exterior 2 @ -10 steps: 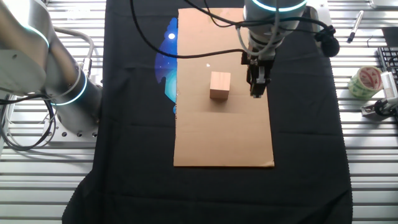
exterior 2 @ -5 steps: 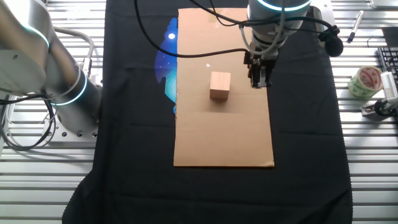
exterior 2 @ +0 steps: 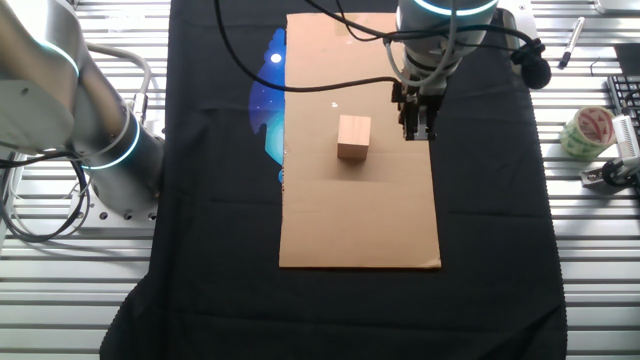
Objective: Use the gripper to push the small block from left to right
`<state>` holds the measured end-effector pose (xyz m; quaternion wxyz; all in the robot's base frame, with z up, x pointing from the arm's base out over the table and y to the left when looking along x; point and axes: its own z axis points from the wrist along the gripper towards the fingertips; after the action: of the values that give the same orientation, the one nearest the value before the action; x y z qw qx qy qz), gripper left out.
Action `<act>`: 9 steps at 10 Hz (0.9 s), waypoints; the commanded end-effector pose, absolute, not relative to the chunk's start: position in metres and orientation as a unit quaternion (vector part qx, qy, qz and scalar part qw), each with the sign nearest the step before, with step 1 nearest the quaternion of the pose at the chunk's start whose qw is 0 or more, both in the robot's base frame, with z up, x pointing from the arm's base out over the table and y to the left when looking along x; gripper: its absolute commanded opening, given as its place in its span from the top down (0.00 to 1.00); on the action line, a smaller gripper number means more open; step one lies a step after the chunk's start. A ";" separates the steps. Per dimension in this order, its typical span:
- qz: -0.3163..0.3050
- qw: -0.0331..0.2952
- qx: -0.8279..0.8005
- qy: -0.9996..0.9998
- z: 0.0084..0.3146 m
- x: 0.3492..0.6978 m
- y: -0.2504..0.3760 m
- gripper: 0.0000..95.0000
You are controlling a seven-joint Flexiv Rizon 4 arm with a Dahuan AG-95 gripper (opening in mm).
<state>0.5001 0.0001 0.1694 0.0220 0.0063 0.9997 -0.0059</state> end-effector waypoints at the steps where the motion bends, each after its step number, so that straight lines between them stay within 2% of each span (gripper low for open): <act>1: -0.006 0.022 0.006 1.000 0.169 0.499 0.000 1.00; 9: -0.002 0.033 0.010 0.999 0.150 0.484 -0.004 1.00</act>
<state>0.4840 -0.0047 0.1479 0.0342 0.0099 0.9994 -0.0025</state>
